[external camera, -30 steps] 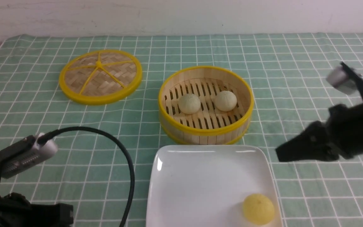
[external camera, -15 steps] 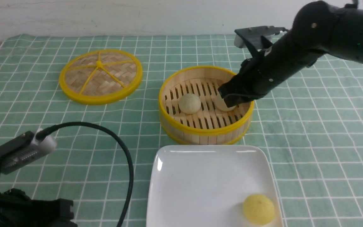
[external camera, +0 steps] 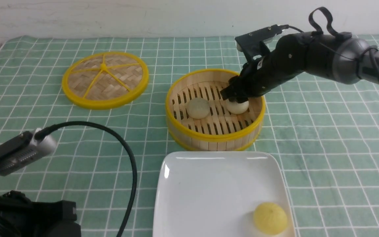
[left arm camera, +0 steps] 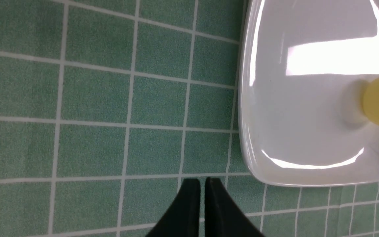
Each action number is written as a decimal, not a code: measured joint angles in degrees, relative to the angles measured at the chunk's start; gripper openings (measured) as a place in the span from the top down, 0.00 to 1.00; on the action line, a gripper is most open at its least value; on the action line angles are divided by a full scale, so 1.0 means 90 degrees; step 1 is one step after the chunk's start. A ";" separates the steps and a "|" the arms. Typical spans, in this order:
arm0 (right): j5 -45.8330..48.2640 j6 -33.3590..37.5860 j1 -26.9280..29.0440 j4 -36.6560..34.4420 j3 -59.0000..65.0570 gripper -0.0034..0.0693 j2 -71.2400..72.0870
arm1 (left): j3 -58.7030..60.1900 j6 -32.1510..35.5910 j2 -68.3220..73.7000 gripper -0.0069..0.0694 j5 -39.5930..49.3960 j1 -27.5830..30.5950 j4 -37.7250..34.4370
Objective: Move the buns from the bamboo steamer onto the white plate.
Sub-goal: 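Reach toward a bun in the bamboo steamer with the right gripper, then move the steamed bun from the bamboo steamer onto the white plate with the right gripper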
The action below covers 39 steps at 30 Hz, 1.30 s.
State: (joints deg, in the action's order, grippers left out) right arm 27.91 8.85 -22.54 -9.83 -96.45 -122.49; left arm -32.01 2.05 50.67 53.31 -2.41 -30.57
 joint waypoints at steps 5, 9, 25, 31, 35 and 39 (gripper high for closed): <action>0.0010 -0.0008 0.0000 0.0006 -0.0003 0.51 -0.0132 | 0.0000 -0.0005 0.0000 0.84 -0.0143 0.0000 -0.0034; 0.0262 -0.0010 0.0000 -0.0172 -0.0030 0.70 -0.0109 | 0.0000 -0.0005 0.0000 0.83 -0.0163 0.0000 -0.0045; 0.4618 0.0376 -0.0027 -0.1596 0.0194 0.92 0.2197 | 0.0000 -0.0005 0.0000 0.81 -0.0300 0.0000 -0.0049; 0.4441 0.0397 -0.0361 -0.1696 0.1453 0.91 0.2749 | 0.0000 -0.0013 0.0000 0.80 -0.0305 0.0000 -0.0052; 0.3293 0.0403 -0.0661 -0.1728 0.2512 0.90 0.2687 | 0.0000 -0.0013 0.0000 0.80 -0.0374 0.0000 -0.0052; 0.1151 0.0418 -0.1019 -0.1818 0.3637 0.82 0.2457 | 0.0000 -0.0018 0.0000 0.80 -0.0509 0.0000 -0.0063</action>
State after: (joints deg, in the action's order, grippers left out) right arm 38.27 12.61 -31.71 -26.19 -63.72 -100.38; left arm -32.01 1.89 50.67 48.73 -2.41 -31.14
